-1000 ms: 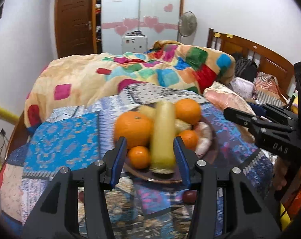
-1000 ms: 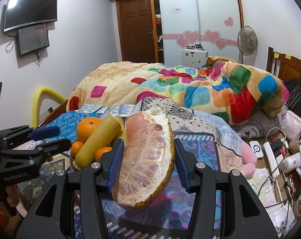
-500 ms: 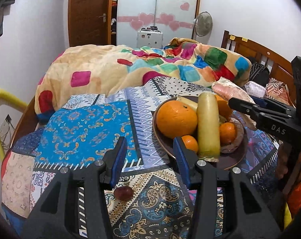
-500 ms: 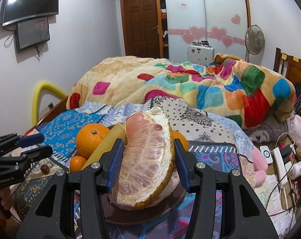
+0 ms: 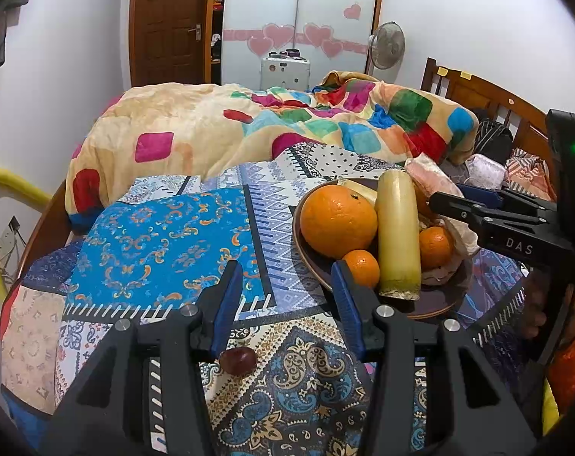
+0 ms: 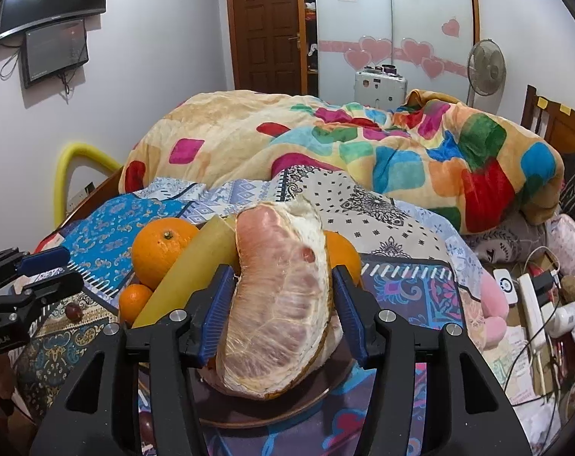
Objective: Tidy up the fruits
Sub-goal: 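Lower the pomelo segment onto the plate with the right gripper while the left moves toward a red date, then grasp a small red date with the left gripper while the right grasps the other red date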
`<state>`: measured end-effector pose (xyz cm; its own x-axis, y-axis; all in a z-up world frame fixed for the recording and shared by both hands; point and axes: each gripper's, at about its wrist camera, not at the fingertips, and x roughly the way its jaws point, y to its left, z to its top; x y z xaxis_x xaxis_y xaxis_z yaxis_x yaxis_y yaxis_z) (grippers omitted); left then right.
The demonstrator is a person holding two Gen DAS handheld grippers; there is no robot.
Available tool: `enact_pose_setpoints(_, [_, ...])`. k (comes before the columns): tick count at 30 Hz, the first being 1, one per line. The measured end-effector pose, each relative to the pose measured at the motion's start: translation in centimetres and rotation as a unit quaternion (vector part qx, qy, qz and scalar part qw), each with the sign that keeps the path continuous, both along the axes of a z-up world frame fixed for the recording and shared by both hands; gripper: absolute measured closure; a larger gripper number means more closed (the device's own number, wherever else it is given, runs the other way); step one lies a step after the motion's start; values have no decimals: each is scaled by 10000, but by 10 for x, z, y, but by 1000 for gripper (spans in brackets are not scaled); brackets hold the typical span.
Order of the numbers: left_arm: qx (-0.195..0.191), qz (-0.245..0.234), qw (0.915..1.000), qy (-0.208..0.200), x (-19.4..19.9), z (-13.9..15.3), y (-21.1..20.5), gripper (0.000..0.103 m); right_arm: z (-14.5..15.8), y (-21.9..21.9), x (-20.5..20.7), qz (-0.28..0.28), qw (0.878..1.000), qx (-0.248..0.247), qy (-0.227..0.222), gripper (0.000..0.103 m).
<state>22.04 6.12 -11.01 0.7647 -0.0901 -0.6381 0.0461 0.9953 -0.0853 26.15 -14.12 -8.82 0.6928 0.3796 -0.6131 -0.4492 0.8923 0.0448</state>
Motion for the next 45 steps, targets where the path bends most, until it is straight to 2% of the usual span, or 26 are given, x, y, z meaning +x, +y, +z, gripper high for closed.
enact_pose_setpoints(4, [17,5,10000,-44,-8,6,-1,55,7,-2,-7,3,9999,-14,-101,51])
enact_pose_setpoints(7, [20,7,10000,-81,-16,12,-2,55,17,0,-17,28,9996,-54,-273,46])
enact_pose_setpoints(17, [102,56,9996,-275,-56,36,-3,52,35,5,-62,273,9981,-29,-559,43])
enact_pose_setpoints(23, [129,66,9996,-245,-80,34,-3,48,20,10,-87,408,9980,-65,-478,41])
enact_pose_setpoints(32, [93,137,9998,78,-98,8,8,47,-22,15,-97,544,9984,-134,62,41])
enact_pose_setpoints(39, [102,237,9992,311,-95,-13,20,47,-43,23,-88,661,9968,-227,387,70])
enact_pose_setpoints(43, [89,276,9987,426,-88,-24,27,47,-46,25,-88,689,9967,-231,374,77])
enact_pose_setpoints(45, [81,280,9985,459,-85,-28,29,47,-46,26,-88,741,9963,-210,372,85])
